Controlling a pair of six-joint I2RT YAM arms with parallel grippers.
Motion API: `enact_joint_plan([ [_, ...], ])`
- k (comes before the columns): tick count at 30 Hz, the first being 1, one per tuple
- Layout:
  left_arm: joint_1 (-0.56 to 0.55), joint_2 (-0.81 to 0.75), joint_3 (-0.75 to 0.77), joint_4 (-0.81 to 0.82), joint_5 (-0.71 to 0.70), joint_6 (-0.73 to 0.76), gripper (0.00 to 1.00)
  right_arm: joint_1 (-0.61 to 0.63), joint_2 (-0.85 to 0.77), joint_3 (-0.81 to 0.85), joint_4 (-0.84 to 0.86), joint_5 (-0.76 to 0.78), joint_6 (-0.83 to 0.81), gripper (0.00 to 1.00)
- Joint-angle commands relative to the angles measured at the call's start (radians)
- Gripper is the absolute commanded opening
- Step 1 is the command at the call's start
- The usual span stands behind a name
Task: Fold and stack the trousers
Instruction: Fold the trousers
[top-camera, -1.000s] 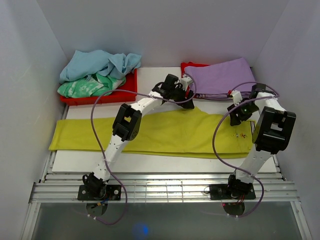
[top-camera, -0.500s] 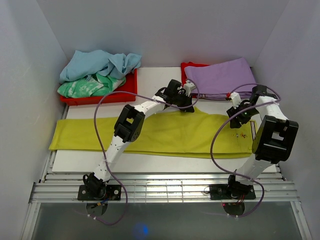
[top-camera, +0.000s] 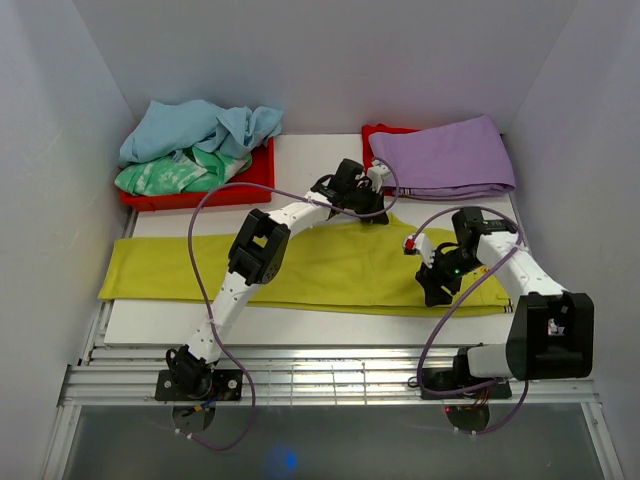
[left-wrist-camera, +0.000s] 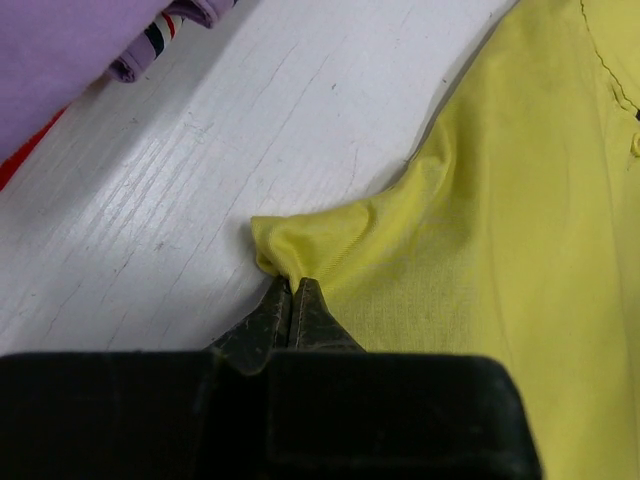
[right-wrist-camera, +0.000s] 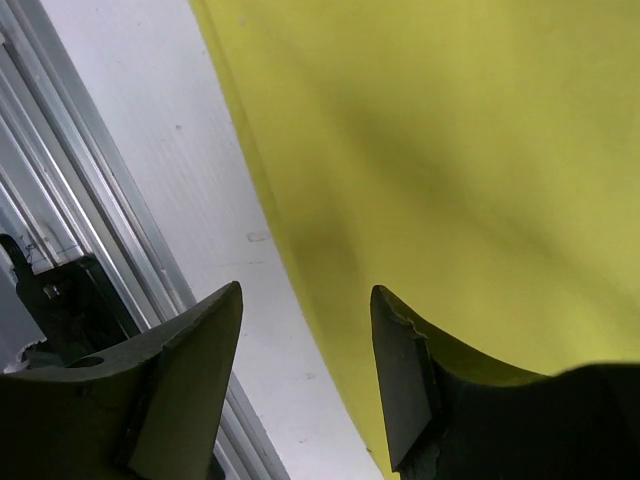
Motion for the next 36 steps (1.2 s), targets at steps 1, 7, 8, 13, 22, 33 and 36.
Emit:
enact_joint_plan([
  [1,-0.006,-0.029,-0.001,-0.056,-0.085,0.01,0.0,0.048,-0.064,-0.057,0.03,0.034,-0.034,0.6],
  [7,-0.006,-0.026,-0.003,-0.056,-0.088,0.008,0.0,0.177,-0.133,-0.152,0.187,0.126,0.03,0.61],
  [8,-0.006,-0.026,-0.004,-0.056,-0.091,0.01,0.0,0.191,-0.133,-0.161,0.216,0.141,0.036,0.6],
  [13,-0.006,-0.023,-0.006,-0.052,-0.102,0.007,0.0,0.232,-0.121,-0.203,0.293,0.213,0.058,0.56],
  [22,-0.006,-0.02,-0.006,-0.05,-0.107,0.008,0.0,0.284,-0.198,-0.281,0.44,0.317,0.098,0.48],
  [33,0.013,-0.029,0.016,-0.019,-0.251,-0.05,0.0,0.286,-0.242,-0.29,0.302,0.258,0.018,0.08],
  [36,0.024,-0.034,0.036,-0.006,-0.266,-0.047,0.0,0.286,-0.257,-0.321,0.247,0.245,-0.013,0.08],
])
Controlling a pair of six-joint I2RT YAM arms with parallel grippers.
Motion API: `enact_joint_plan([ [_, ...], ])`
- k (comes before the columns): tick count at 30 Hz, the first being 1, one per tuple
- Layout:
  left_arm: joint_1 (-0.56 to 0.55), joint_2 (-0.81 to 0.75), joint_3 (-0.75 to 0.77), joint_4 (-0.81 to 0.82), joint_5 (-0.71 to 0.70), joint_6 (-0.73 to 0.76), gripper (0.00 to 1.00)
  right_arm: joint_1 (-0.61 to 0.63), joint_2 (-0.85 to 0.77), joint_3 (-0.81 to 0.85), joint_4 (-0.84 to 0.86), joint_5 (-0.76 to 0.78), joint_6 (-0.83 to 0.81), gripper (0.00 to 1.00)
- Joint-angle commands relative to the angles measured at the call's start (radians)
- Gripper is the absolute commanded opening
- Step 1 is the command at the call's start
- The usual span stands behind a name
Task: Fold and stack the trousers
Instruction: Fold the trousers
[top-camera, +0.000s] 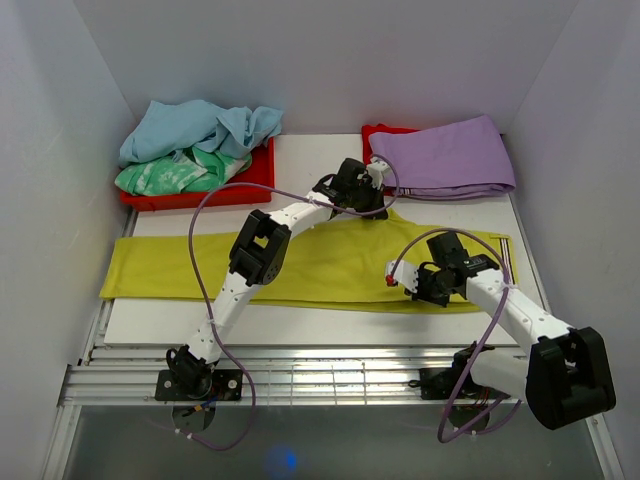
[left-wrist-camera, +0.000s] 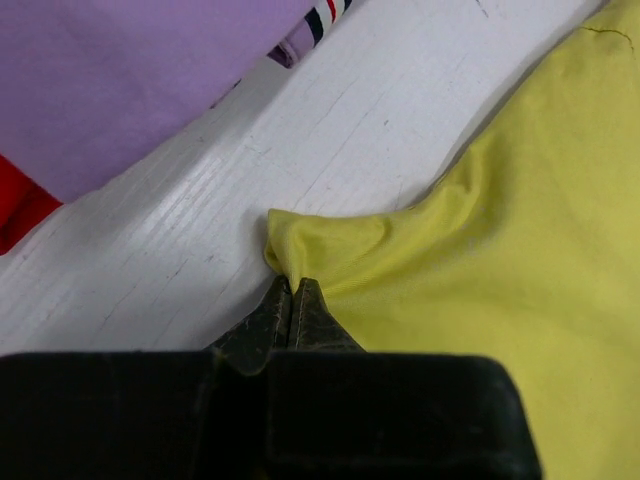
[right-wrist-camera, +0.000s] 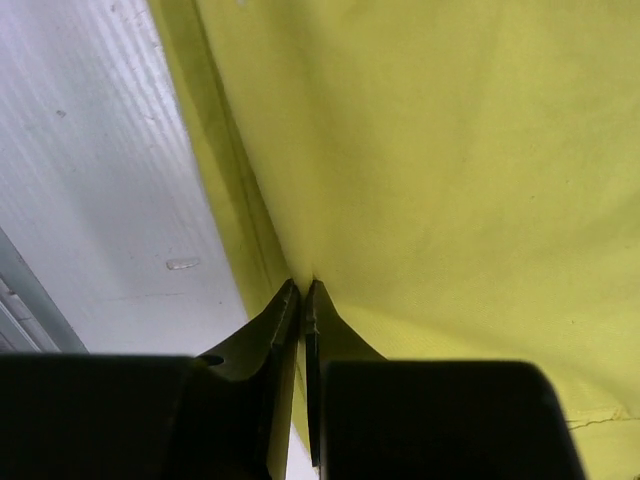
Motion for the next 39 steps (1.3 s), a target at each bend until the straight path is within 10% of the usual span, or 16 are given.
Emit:
enact_joint_plan([
  [1,0.03,-0.035,0.031,-0.009,-0.14,0.016,0.0,0.004,-0.026,-0.043,-0.121,-0.04,-0.054,0.08],
  [14,0.019,-0.05,0.039,0.065,-0.16,0.165,0.0,0.001,0.14,-0.022,-0.128,-0.067,0.034,0.08],
  [16,0.011,-0.073,0.056,0.042,-0.144,0.174,0.23,-0.012,0.163,0.061,-0.165,-0.09,0.068,0.16],
  [17,0.008,-0.091,0.061,0.03,-0.143,0.205,0.38,-0.035,0.169,0.101,-0.214,-0.105,0.071,0.46],
  [19,0.01,-0.142,0.049,-0.003,-0.152,0.211,0.77,-0.138,0.176,0.188,-0.249,-0.173,0.074,0.68],
  [20,0.011,-0.212,0.033,-0.015,-0.159,0.214,0.83,-0.173,0.184,0.278,-0.263,-0.193,0.073,0.86],
  [23,0.023,-0.384,-0.08,-0.052,-0.169,0.237,0.98,-0.244,0.238,0.418,-0.289,-0.208,0.1,0.95],
  [33,0.249,-0.768,-0.462,-0.371,-0.097,0.143,0.98,-0.256,0.495,0.416,-0.075,-0.012,0.353,0.93],
  [39,0.644,-1.086,-0.78,-0.593,0.007,0.247,0.98,-0.476,0.587,0.27,0.057,0.186,0.252,0.93],
])
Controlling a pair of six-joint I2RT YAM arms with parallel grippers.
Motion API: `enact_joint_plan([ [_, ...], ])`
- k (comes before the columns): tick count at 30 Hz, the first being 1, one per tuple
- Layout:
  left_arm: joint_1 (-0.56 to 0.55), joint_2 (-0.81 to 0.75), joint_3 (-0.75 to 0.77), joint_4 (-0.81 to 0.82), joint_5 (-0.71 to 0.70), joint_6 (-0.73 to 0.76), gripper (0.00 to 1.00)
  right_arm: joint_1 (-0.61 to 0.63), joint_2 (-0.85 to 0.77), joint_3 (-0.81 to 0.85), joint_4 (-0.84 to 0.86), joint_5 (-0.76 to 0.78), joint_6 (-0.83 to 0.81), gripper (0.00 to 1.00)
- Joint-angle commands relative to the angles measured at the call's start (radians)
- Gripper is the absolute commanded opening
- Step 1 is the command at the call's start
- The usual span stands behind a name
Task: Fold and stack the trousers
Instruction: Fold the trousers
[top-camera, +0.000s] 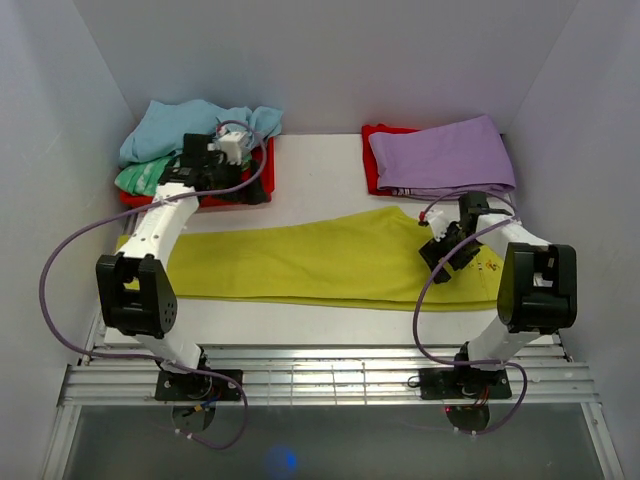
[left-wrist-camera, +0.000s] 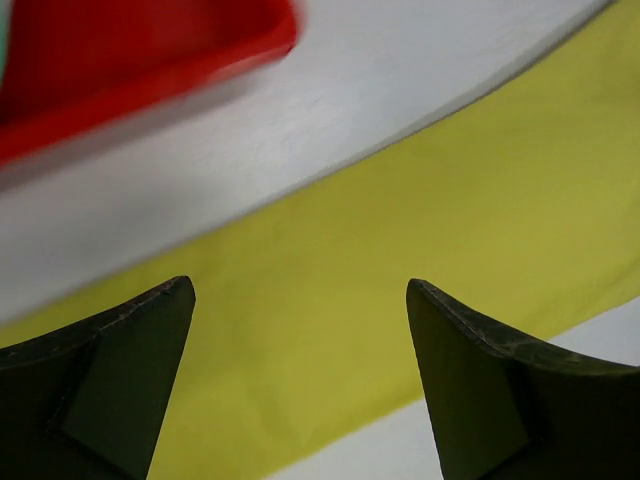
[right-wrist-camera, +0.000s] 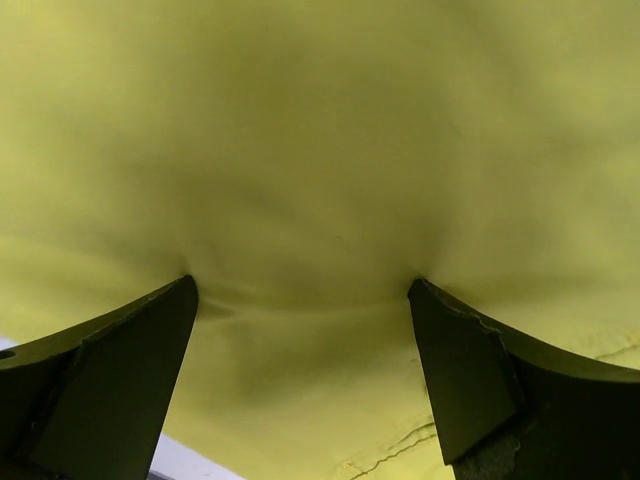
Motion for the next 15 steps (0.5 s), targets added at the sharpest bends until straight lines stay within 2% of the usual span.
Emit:
enact_joint_plan([
  [1,0.184,-0.159,-0.143,-0.206,0.054,0.117,0.98,-0.162,0.112,-0.067,0.045,0.22,-0.047,0.93],
  [2,0.269,-0.186,-0.17,-0.241,0.033,0.137,0.98,-0.225,0.123,-0.066,0.044,0.23,-0.075,0.93],
  [4,0.354,-0.246,-0.225,-0.29,0.031,0.194,0.98,-0.278,0.132,-0.058,0.039,0.245,-0.095,0.93],
  [5,0.449,-0.259,-0.24,-0.331,0.036,0.239,0.98,-0.313,0.127,-0.059,0.038,0.25,-0.107,0.93],
  [7,0.544,-0.276,-0.265,-0.376,0.056,0.284,0.98,-0.336,0.106,-0.066,0.03,0.255,-0.13,0.93],
  [8,0.637,-0.274,-0.285,-0.385,0.057,0.331,0.98,-0.35,0.095,-0.066,0.01,0.249,-0.136,0.94],
  [11,0.768,-0.26,-0.32,-0.376,0.033,0.39,0.97,-0.355,0.043,-0.06,-0.037,0.212,-0.148,0.96],
  [14,0.825,-0.208,-0.317,-0.361,0.002,0.41,0.91,-0.353,-0.003,-0.017,-0.079,0.135,-0.141,0.98],
  [15,0.838,-0.193,-0.304,-0.35,-0.009,0.398,0.9,-0.353,-0.011,-0.003,-0.114,0.118,-0.147,0.95],
])
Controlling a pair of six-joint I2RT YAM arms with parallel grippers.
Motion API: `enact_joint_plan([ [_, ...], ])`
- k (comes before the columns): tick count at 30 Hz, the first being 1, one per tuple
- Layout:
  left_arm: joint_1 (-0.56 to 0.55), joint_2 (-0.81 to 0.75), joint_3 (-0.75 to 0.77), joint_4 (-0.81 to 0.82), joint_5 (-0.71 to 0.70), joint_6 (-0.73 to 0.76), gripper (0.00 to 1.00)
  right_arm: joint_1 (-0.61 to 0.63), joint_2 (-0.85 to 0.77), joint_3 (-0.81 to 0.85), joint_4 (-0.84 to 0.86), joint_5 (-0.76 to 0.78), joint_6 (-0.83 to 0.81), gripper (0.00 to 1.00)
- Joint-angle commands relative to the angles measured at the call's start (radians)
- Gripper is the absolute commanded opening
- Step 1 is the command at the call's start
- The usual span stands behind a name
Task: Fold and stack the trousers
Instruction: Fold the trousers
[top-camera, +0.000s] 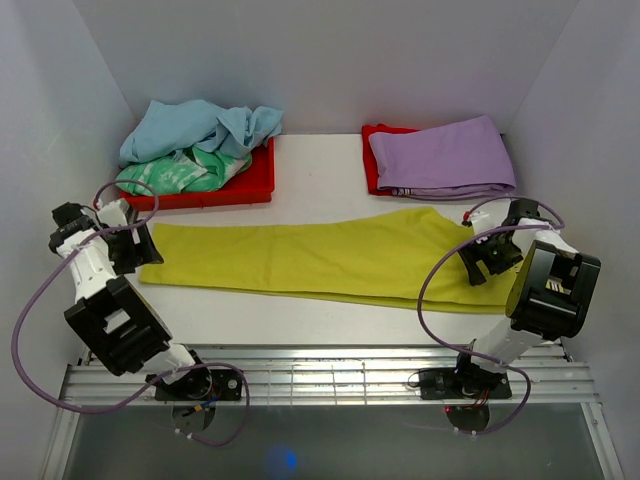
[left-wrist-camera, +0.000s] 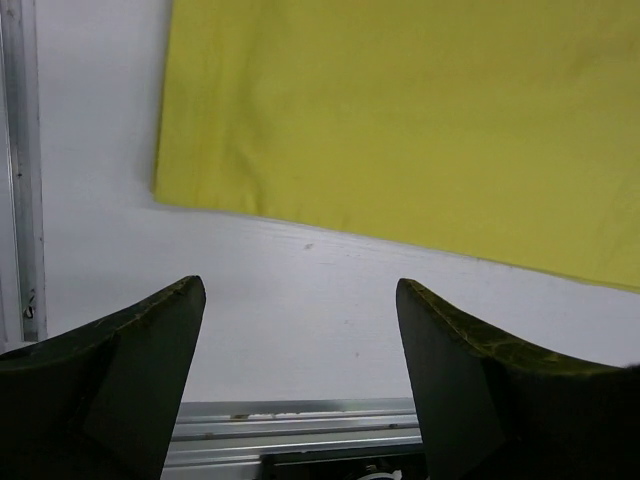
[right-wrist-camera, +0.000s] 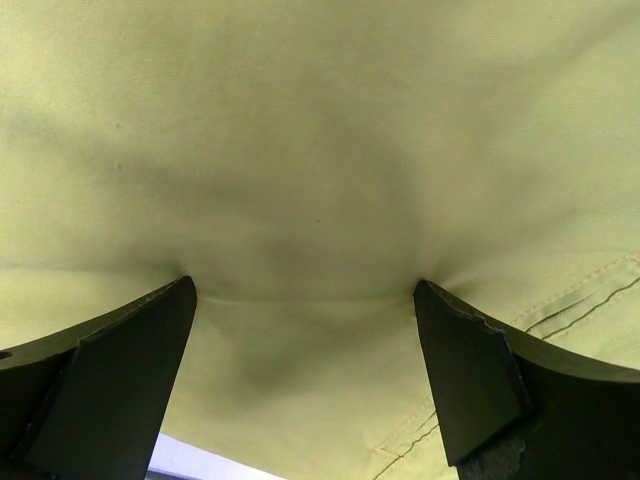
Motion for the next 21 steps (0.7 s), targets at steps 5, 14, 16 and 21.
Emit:
enact_joint_plan([
  [5,0.065,0.17,0.092,0.046,-0.06,0.031,0.79,-0.02,-0.081,0.091,-0.229,-0.007,-0.041,0.9],
  [14,0.049,0.368,0.146,0.204,-0.12,0.033,0.67,-0.019,-0.214,0.2,-0.295,-0.118,-0.033,0.9],
  [16,0.04,0.394,0.134,0.252,-0.146,0.043,0.67,-0.017,-0.222,0.226,-0.288,-0.113,0.004,0.9],
  [21,0.022,0.437,0.076,0.318,-0.175,0.062,0.65,-0.017,-0.191,0.325,-0.315,-0.111,0.085,0.9],
])
